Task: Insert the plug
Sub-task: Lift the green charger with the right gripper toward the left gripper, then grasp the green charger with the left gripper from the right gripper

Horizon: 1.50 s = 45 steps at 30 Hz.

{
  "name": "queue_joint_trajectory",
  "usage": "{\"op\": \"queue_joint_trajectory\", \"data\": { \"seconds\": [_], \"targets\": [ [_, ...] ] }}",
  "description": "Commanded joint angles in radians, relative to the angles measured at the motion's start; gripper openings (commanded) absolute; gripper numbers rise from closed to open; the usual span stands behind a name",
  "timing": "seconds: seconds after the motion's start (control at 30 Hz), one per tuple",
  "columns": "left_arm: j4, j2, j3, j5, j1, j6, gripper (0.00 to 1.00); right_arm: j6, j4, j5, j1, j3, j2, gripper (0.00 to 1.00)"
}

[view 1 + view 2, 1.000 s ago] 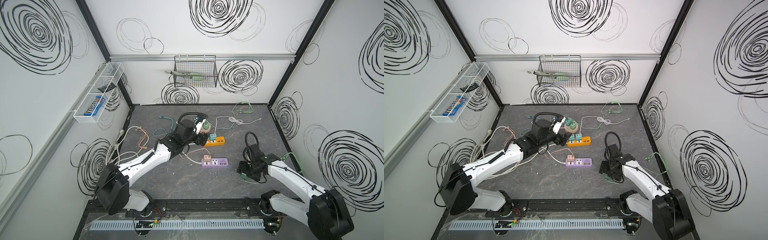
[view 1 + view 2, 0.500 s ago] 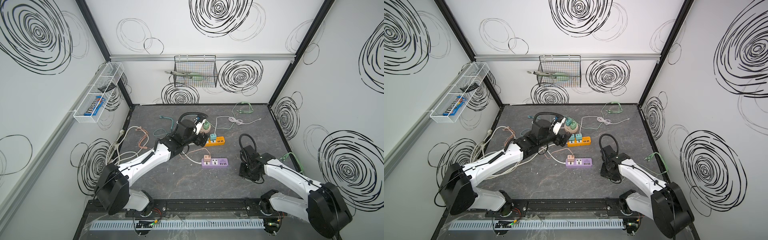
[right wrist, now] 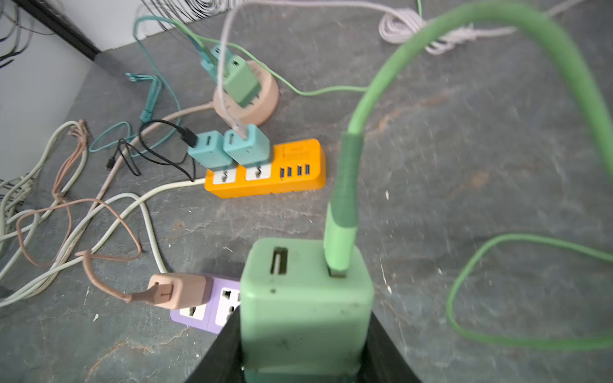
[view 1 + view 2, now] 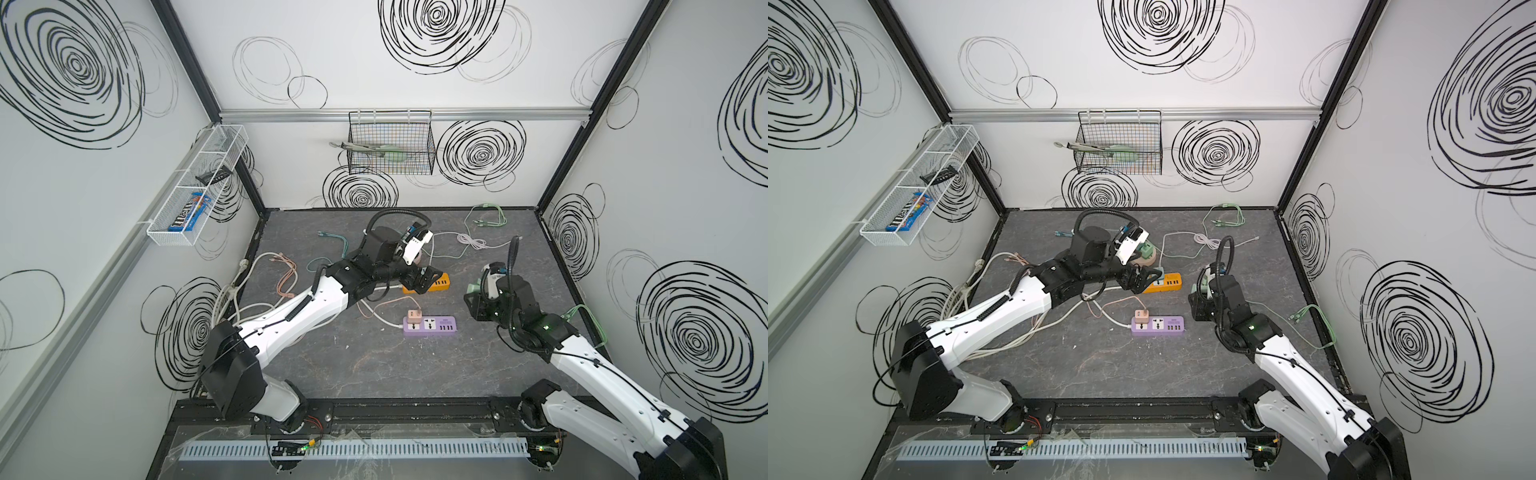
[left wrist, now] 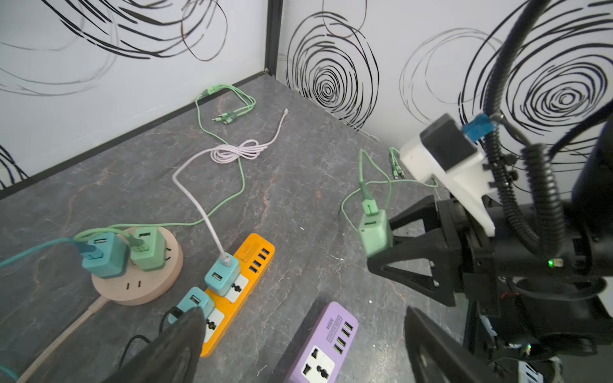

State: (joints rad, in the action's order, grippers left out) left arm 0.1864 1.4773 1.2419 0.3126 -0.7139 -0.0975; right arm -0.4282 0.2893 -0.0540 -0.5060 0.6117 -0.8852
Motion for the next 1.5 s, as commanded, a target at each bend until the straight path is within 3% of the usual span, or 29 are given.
{"op": "queue_joint_trajectory", "data": {
  "seconds": [0.0,0.17,0.5,0.73,1.07,1.23,1.33,1.47],
  "targets": [
    [0.074,0.019,0.045,0.088,-0.008,-0.019,0.95,0.214,-0.210,0.043,-0.008,-0.008,0.008,0.36],
    [0.133,0.035,0.098,0.100,-0.031,-0.033,0.93,0.367,-0.317,0.087,-0.033,-0.012,0.012,0.36],
    [0.260,0.129,0.276,0.064,-0.044,-0.093,0.88,0.546,-0.465,0.120,-0.082,-0.027,-0.010,0.36],
    [0.280,0.153,0.335,0.073,-0.038,-0.102,0.84,0.703,-0.430,0.032,-0.140,0.023,-0.043,0.36],
    [0.309,0.175,0.346,0.066,-0.028,-0.083,0.75,0.753,-0.431,0.024,-0.204,0.058,-0.044,0.36],
    [0.281,0.166,0.322,0.109,-0.018,-0.082,0.73,0.848,-0.424,0.008,-0.248,0.066,-0.059,0.36],
    [0.257,0.165,0.310,0.153,-0.009,-0.087,0.67,0.888,-0.398,-0.005,-0.277,0.089,-0.074,0.37],
    [0.255,0.170,0.303,0.188,-0.009,-0.076,0.50,0.907,-0.397,-0.003,-0.300,0.104,-0.093,0.37]
  ]
}}
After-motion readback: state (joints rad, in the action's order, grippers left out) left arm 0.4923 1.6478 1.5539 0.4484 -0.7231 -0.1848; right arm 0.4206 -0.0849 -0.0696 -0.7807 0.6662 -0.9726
